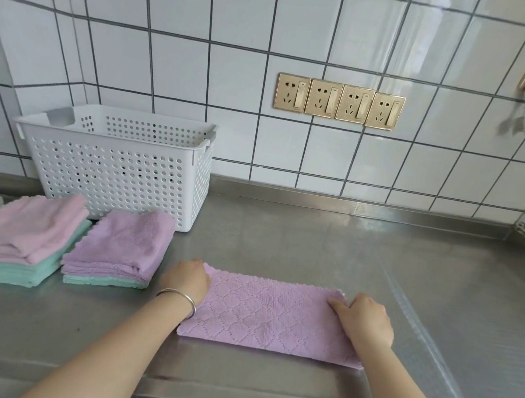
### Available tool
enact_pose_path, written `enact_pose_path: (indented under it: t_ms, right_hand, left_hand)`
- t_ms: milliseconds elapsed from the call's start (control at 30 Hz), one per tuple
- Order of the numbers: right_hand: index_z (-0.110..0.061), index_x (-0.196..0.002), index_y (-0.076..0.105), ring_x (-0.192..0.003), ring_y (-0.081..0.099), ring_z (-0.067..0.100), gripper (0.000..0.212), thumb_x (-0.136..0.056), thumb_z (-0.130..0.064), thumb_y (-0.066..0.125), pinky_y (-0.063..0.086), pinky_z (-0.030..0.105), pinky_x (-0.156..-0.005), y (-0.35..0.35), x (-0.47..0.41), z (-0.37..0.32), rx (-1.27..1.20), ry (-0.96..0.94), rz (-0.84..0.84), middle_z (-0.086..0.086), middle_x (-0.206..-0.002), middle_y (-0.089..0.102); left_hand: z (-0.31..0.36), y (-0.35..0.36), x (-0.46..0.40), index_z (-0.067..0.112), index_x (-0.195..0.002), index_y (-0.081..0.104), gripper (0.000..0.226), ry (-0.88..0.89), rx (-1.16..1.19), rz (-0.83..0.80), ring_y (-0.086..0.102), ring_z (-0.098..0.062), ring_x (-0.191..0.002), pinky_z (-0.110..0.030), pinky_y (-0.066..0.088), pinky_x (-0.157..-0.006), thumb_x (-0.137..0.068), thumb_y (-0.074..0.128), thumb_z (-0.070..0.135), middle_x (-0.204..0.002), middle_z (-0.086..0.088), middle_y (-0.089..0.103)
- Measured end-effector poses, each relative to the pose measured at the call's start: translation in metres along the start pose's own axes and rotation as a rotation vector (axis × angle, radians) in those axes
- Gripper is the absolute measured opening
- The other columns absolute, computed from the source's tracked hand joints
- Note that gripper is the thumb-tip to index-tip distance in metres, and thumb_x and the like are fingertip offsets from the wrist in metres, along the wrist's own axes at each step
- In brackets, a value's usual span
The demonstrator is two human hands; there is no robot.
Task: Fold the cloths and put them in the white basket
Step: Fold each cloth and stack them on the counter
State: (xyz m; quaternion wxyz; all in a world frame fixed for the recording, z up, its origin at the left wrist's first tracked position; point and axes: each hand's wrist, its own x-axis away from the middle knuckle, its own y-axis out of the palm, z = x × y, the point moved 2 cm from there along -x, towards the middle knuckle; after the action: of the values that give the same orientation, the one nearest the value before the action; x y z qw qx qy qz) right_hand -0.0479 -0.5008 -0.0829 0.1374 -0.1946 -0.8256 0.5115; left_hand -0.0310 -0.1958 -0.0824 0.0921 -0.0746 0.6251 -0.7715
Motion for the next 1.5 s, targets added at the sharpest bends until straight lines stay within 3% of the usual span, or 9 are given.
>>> enact_pose_path:
  t_ms: [200, 333, 567, 833, 933, 1033, 1167, 1267, 1500]
  right_hand:
    - [-0.009, -0.11, 0.06, -0.105, 0.059, 0.034, 0.045, -0.09, -0.046, 0.042, 0.045, 0.034, -0.083, -0.012, 0.017, 0.02, -0.012, 0.091, 0.011, 0.015, -0.115, 0.063]
    - [-0.008, -0.105, 0.066, -0.101, 0.06, 0.029, 0.061, -0.086, -0.056, 0.034, 0.048, 0.033, -0.082, -0.001, 0.034, 0.022, 0.047, 0.064, -0.08, 0.011, -0.11, 0.065]
    - [-0.01, -0.106, 0.066, -0.105, 0.057, 0.025, 0.058, -0.078, -0.054, 0.04, 0.048, 0.032, -0.087, -0.006, 0.052, 0.018, 0.108, 0.099, -0.111, 0.005, -0.106, 0.067]
    - [-0.01, -0.091, 0.052, -0.077, 0.053, 0.027, 0.018, -0.078, -0.023, 0.053, 0.043, 0.029, -0.067, -0.009, 0.071, 0.005, -0.252, 0.119, -0.144, 0.008, -0.089, 0.06]
    - [-0.013, -0.102, 0.046, -0.077, 0.056, 0.031, 0.021, -0.082, -0.014, 0.052, 0.042, 0.032, -0.066, -0.012, 0.083, -0.009, -0.349, 0.061, 0.095, 0.006, -0.079, 0.057]
    - [-0.019, -0.108, 0.049, -0.07, 0.066, 0.034, 0.036, -0.077, -0.01, 0.064, 0.04, 0.03, -0.052, -0.013, 0.097, -0.038, -0.208, -0.235, 0.444, 0.01, -0.075, 0.069]
    - [-0.025, -0.103, 0.049, -0.055, 0.059, 0.021, 0.037, -0.069, -0.014, 0.053, 0.042, 0.028, -0.048, 0.003, 0.112, -0.083, -0.153, -0.66, 0.495, -0.003, -0.062, 0.062]
    - [-0.022, -0.11, 0.049, -0.071, 0.058, 0.02, 0.048, -0.064, -0.009, 0.05, 0.043, 0.024, -0.054, 0.022, 0.121, -0.095, -0.245, -0.807, 0.302, -0.001, -0.077, 0.062]
    - [-0.013, -0.132, 0.045, -0.122, 0.052, 0.026, 0.067, -0.068, 0.0, 0.055, 0.051, 0.026, -0.086, 0.049, 0.115, -0.08, -0.057, -0.76, 0.091, 0.005, -0.139, 0.049]
  left_hand:
    - [0.012, 0.002, 0.013, 0.014, -0.097, 0.066, 0.044, 0.252, -0.043, 0.291, 0.063, -0.032, -0.09, -0.037, 0.053, -0.064, -0.061, 0.077, 0.036, -0.103, -0.009, 0.064]
    - [0.058, 0.019, 0.036, 0.032, -0.142, 0.033, 0.056, 0.476, 0.014, -0.018, 0.014, -0.019, -0.146, -0.047, 0.02, -0.116, -0.09, 0.028, 0.053, -0.156, 0.009, 0.023]
    - [0.084, 0.038, 0.057, 0.041, -0.147, 0.005, 0.064, 0.608, -0.124, -0.286, -0.014, -0.018, -0.147, -0.059, -0.009, -0.115, -0.09, 0.025, 0.062, -0.159, 0.013, -0.01]
    - [0.086, 0.04, 0.059, 0.046, -0.145, 0.006, 0.061, 0.598, -0.105, -0.282, -0.014, -0.019, -0.147, -0.061, -0.011, -0.113, -0.089, 0.023, 0.064, -0.159, 0.012, -0.01]
    - [0.087, 0.037, 0.054, 0.046, -0.144, 0.014, 0.056, 0.584, -0.047, -0.322, -0.01, -0.016, -0.147, -0.059, -0.01, -0.114, -0.091, 0.023, 0.061, -0.159, 0.013, -0.004]
    - [0.089, 0.018, 0.047, 0.032, -0.134, 0.047, 0.059, 0.441, 0.417, -0.419, 0.029, -0.014, -0.141, -0.048, 0.016, -0.118, -0.088, 0.027, 0.064, -0.15, 0.005, 0.037]
    - [0.089, -0.017, 0.03, 0.015, -0.084, 0.071, 0.059, 0.103, 0.972, -0.441, 0.065, -0.021, -0.087, -0.029, 0.051, -0.081, -0.079, 0.049, 0.069, -0.087, -0.003, 0.072]
    - [0.074, -0.029, 0.024, 0.013, -0.045, 0.053, 0.042, 0.11, 0.888, -0.364, 0.049, -0.021, -0.055, -0.026, 0.034, -0.052, -0.081, 0.063, 0.031, -0.039, 0.002, 0.051]
    - [0.019, -0.031, 0.008, 0.013, -0.052, 0.042, 0.041, 0.053, 0.59, -0.141, 0.046, -0.028, -0.069, -0.028, 0.028, -0.051, -0.092, 0.048, 0.021, -0.062, -0.012, 0.049]
